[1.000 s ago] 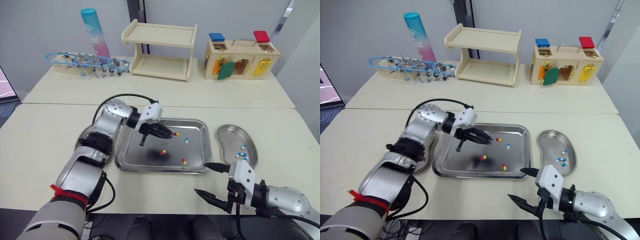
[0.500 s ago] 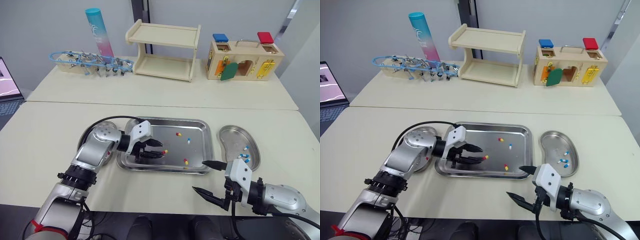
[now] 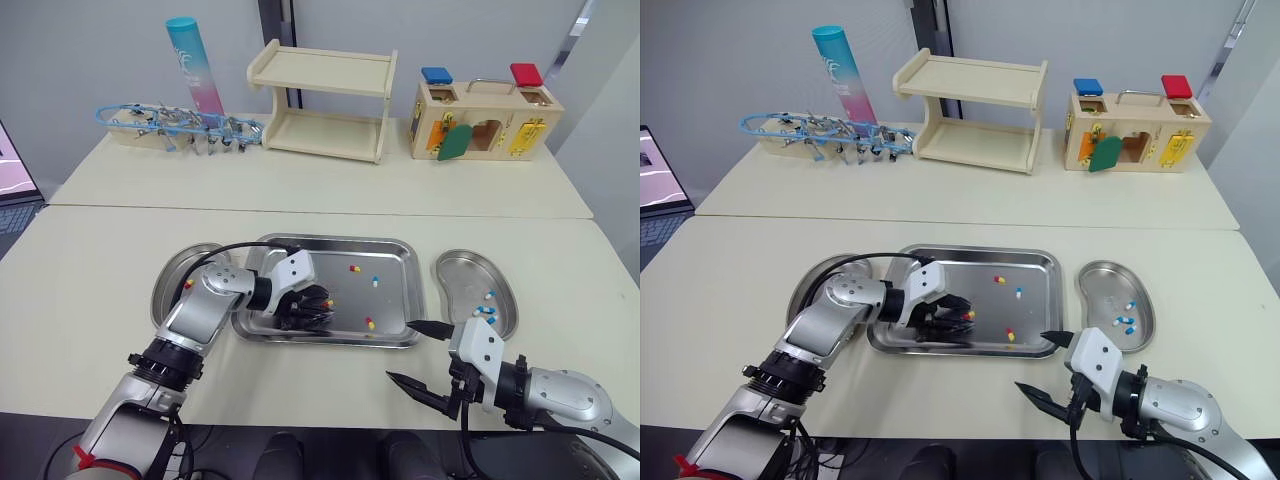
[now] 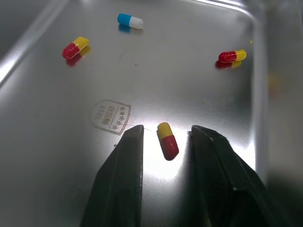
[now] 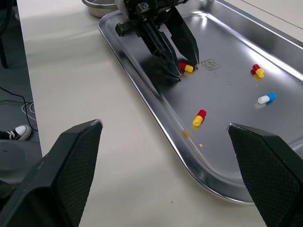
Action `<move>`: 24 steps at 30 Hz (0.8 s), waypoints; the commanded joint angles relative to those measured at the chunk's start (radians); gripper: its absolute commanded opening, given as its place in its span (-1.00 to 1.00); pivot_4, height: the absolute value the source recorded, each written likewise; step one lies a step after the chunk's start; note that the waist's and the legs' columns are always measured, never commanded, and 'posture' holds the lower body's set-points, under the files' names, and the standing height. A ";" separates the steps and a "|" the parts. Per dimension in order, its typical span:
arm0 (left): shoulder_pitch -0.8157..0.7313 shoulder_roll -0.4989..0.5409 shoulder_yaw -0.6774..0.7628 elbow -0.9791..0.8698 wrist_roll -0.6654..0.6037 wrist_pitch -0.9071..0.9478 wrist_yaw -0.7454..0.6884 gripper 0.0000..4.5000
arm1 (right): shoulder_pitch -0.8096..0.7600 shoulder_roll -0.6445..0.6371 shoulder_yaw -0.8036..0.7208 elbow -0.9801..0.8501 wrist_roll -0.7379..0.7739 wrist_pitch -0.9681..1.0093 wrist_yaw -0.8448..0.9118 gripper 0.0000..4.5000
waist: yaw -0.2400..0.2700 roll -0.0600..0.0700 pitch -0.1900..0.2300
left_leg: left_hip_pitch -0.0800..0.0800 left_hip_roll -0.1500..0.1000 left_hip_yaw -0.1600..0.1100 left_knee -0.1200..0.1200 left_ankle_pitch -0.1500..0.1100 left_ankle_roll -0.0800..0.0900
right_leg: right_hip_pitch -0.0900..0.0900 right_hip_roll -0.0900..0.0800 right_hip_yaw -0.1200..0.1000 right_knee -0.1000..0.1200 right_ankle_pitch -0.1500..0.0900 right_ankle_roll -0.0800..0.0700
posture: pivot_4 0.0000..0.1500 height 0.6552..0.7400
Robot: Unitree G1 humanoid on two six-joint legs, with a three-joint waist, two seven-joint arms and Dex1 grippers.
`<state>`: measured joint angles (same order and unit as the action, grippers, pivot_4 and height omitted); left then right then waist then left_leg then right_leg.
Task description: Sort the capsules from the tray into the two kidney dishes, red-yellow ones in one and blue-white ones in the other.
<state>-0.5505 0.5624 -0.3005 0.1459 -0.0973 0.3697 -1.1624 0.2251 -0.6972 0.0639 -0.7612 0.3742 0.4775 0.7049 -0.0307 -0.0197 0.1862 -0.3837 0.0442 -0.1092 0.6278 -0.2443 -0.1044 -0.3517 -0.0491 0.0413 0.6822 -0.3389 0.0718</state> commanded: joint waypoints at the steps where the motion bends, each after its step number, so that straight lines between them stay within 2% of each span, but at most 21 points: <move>1: 0.013 0.007 -0.029 -0.011 0.025 0.011 0.003 -0.85 | -0.003 0.003 0.005 -0.015 0.001 -0.012 0.001 1.00 | 0.000 0.000 0.000 | 0.000 0.000 0.000 0.000 0.000 0.000 | 0.000 0.000 0.000 0.000 0.000 0.000 | 1.00 1.00; 2: 0.015 0.010 -0.031 -0.012 0.029 0.005 0.002 -0.99 | -0.005 0.003 0.005 -0.013 0.001 -0.013 0.002 1.00 | 0.000 0.000 0.000 | 0.000 0.000 0.000 0.000 0.000 0.000 | 0.000 0.000 0.000 0.000 0.000 0.000 | 1.00 1.00; 11: 0.025 0.024 0.046 -0.069 -0.033 0.007 0.014 -1.00 | -0.033 0.001 0.010 0.012 -0.008 -0.030 0.021 1.00 | -0.001 0.000 0.000 | 0.000 0.000 0.000 0.000 0.000 0.000 | 0.000 0.000 0.000 0.000 0.000 0.000 | 1.00 1.00; 15: 0.078 0.111 0.212 -0.204 -0.151 0.088 0.016 -1.00 | -0.066 -0.005 0.032 0.027 -0.018 -0.055 0.052 1.00 | -0.007 0.000 0.000 | 0.000 0.001 0.000 0.000 0.000 0.000 | -0.001 0.000 0.000 0.000 0.000 0.000 | 1.00 1.00; 20: 0.188 0.249 0.406 -0.293 -0.200 0.194 0.088 -1.00 | -0.146 0.028 0.077 0.080 -0.008 -0.096 0.097 1.00 | -0.012 0.001 0.000 | 0.001 0.001 0.000 -0.001 0.000 0.000 | 0.000 0.000 0.000 0.000 0.000 0.000 | 1.00 1.00; 24: 0.342 0.330 0.588 -0.329 -0.210 0.251 0.149 -1.00 | -0.260 0.075 0.144 0.166 -0.025 -0.124 0.132 1.00 | -0.016 0.000 0.000 | 0.001 0.001 0.000 -0.001 0.000 0.000 | -0.001 0.000 0.000 0.000 0.000 0.000 | 1.00 1.00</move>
<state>-0.2357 0.8664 0.2093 -0.1431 -0.2942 0.6077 -1.0369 -0.0051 -0.6347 0.1899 -0.6018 0.3525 0.3832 0.8220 -0.0469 -0.0192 0.1867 -0.3833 0.0455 -0.1092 0.6263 -0.2443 -0.1044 -0.3527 -0.0489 0.0416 0.6825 -0.3390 0.0716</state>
